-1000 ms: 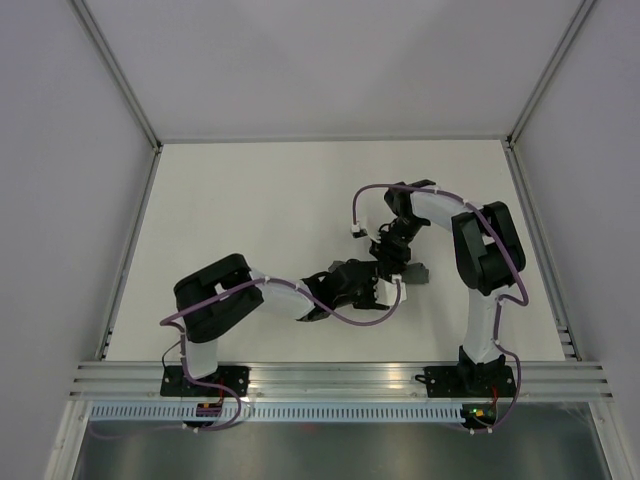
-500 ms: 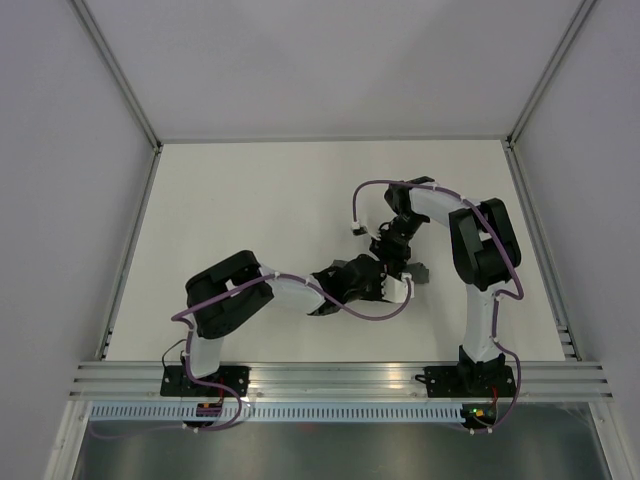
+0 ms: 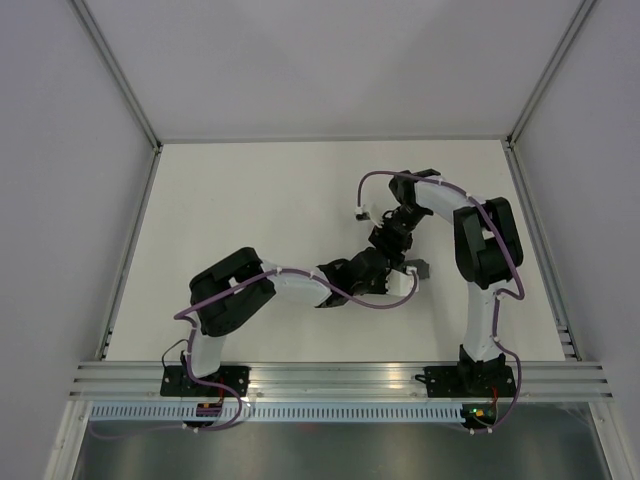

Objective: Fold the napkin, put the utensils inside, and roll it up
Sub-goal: Adjust the napkin at the center of the board.

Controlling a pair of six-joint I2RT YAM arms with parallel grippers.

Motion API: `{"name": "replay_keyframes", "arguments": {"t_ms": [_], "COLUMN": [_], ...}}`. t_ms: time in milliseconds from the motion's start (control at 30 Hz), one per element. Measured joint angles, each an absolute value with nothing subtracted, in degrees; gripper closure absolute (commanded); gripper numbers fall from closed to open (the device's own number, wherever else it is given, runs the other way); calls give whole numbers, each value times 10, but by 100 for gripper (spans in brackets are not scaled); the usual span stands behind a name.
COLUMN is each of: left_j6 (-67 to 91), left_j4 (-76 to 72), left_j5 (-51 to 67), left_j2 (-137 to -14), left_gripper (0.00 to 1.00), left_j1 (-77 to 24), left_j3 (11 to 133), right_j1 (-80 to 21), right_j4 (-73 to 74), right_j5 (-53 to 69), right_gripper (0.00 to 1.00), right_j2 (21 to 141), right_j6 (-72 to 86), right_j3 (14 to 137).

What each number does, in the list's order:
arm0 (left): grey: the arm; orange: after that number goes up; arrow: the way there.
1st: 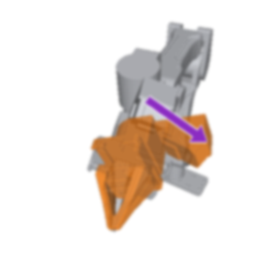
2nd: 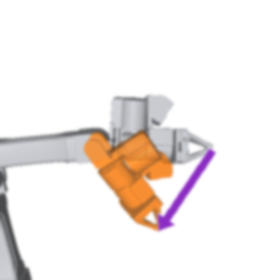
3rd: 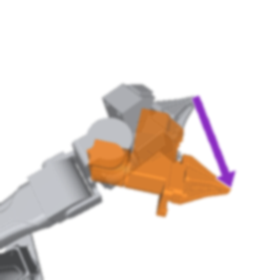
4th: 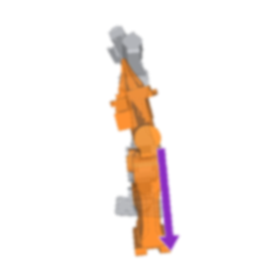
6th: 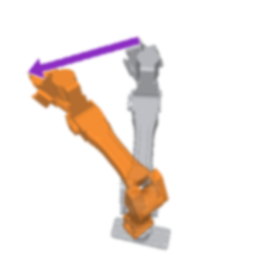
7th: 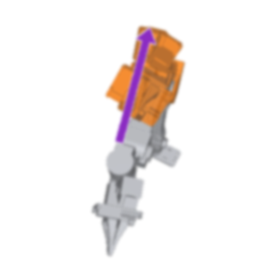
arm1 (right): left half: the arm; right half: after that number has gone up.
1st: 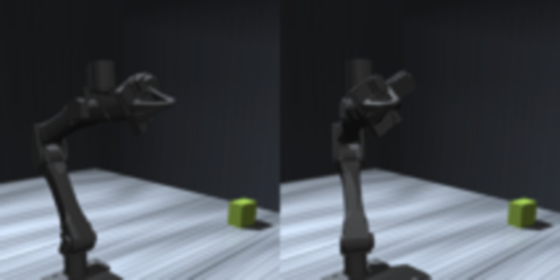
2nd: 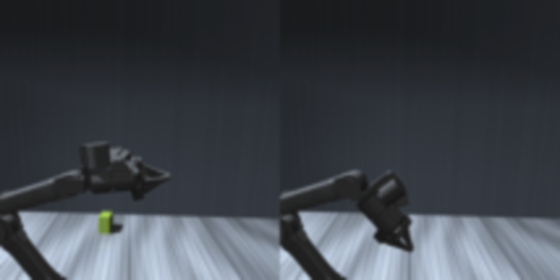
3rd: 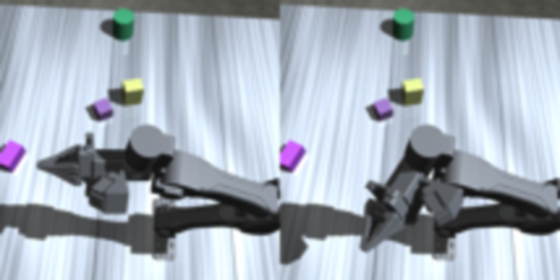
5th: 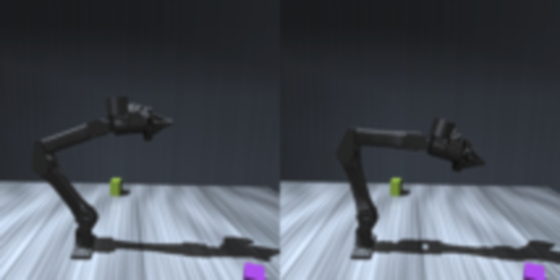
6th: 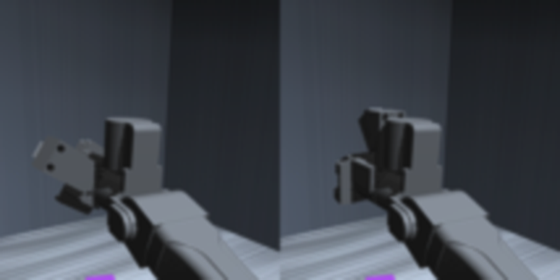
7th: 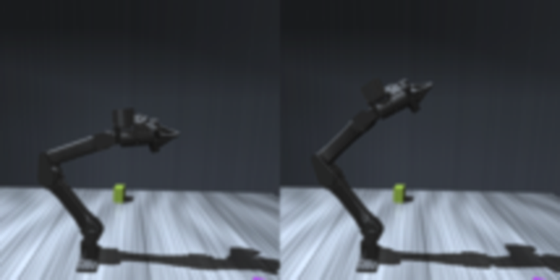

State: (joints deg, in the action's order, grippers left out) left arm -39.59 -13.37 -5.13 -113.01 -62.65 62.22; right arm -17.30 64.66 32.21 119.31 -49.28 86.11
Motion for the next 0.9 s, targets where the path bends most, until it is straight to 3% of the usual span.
{"name": "replay_keyframes", "arguments": {"t_ms": [500,900], "left_j6": [-276,-111], "left_j4": [-91,-16], "left_j5": [-59,-137], "left_j2": [-1150,-1214], "left_gripper": [65,63], "left_j1": [-620,-629], "left_j3": [674,791], "right_j1": [-79,6], "right_j4": [535,533], "right_j5": [335,338], "right_gripper": [25,26], "right_j2": [1117,1037], "right_j6": [-306,-259], "right_j3": [948,860]}}
